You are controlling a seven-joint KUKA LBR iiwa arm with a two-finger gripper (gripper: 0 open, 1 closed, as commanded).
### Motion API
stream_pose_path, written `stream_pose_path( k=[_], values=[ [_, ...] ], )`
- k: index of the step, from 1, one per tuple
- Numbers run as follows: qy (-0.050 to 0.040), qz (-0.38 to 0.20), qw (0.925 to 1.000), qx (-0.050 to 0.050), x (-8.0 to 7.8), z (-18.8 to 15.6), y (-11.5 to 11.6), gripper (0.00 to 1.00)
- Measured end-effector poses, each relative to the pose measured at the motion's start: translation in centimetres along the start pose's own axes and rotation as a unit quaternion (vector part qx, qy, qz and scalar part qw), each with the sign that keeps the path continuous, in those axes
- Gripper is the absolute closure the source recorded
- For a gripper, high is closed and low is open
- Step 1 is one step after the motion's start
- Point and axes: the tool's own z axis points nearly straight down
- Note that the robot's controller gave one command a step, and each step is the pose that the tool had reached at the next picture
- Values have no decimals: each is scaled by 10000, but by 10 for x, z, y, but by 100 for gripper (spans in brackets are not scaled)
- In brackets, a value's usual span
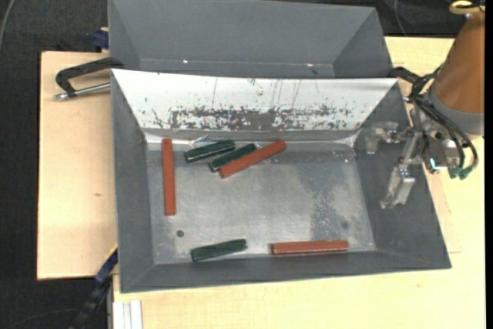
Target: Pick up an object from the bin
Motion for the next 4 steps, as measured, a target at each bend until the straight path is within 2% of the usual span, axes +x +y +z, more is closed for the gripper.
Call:
stream_pose_path(
  k=[1,2,3,4],
  values=[
    [1,-1019,9948,-8,-8,139,64,0],
    [-90,-703,9975,40,-70,116,-34,0],
    [-87,155,9998,-13,-95,66,67,0],
    [-12,121,9999,-13,-82,113,116,0]
  ],
)
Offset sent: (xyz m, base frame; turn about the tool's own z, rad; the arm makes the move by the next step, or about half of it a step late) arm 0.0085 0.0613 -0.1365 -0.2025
